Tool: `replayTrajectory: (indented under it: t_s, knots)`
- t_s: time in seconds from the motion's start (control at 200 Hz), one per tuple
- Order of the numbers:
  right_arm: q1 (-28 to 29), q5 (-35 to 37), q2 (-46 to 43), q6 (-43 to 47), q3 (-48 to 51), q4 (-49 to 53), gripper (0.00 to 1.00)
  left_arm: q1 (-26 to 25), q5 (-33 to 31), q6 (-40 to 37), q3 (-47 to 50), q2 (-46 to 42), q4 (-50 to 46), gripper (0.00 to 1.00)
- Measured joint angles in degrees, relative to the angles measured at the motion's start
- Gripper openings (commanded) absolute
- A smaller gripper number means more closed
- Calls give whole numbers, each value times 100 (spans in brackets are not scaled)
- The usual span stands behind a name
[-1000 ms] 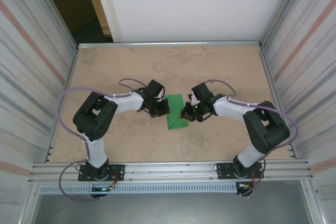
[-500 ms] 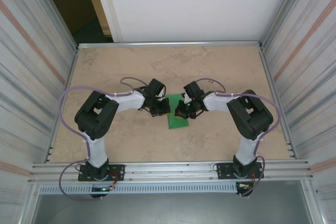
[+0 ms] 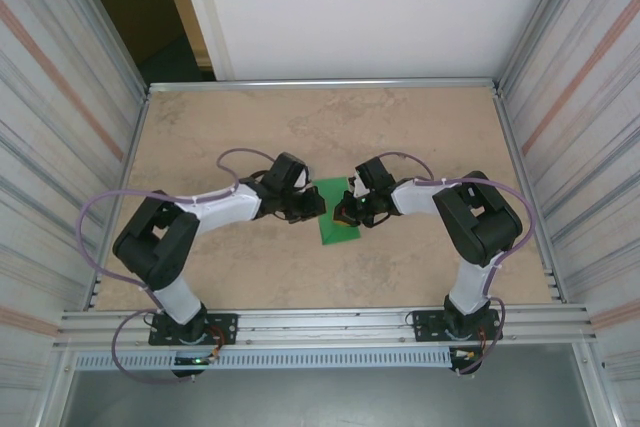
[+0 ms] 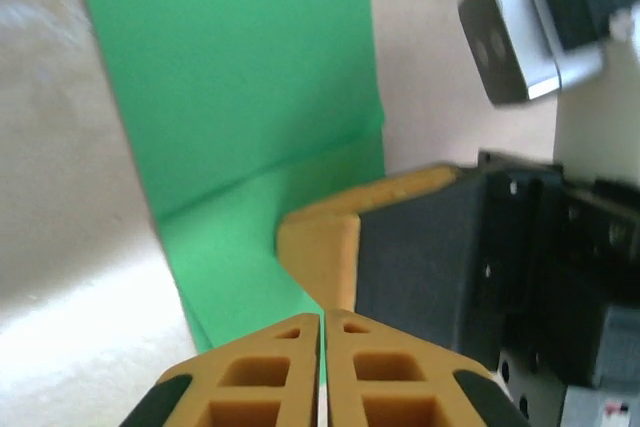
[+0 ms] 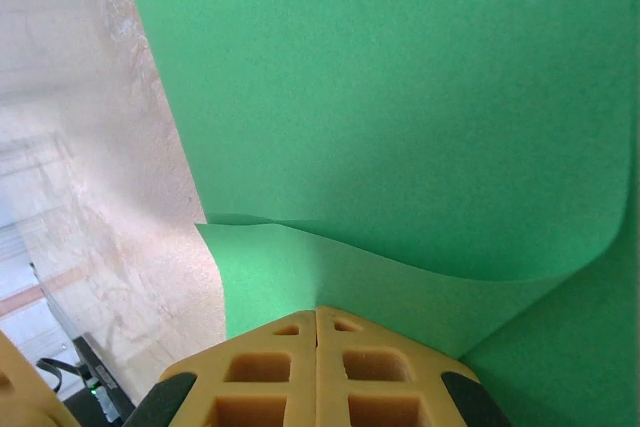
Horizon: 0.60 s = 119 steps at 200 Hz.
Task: Fold a paper plane with a square sheet of paper (pick it up from the middle)
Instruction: Fold the triangle a second time at the center of the table.
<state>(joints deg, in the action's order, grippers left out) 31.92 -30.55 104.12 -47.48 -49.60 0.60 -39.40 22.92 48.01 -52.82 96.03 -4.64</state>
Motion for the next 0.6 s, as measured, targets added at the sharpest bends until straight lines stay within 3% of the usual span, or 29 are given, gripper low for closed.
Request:
replayTrajectory:
  t_s: [0.226, 0.596]
  knots:
    - [-11, -37, 2, -7, 15, -35, 0, -463, 63, 116, 120, 188, 153, 2]
    - [-20, -63, 11, -31, 24, -57, 0, -492, 52, 24, 118, 535, 28, 0]
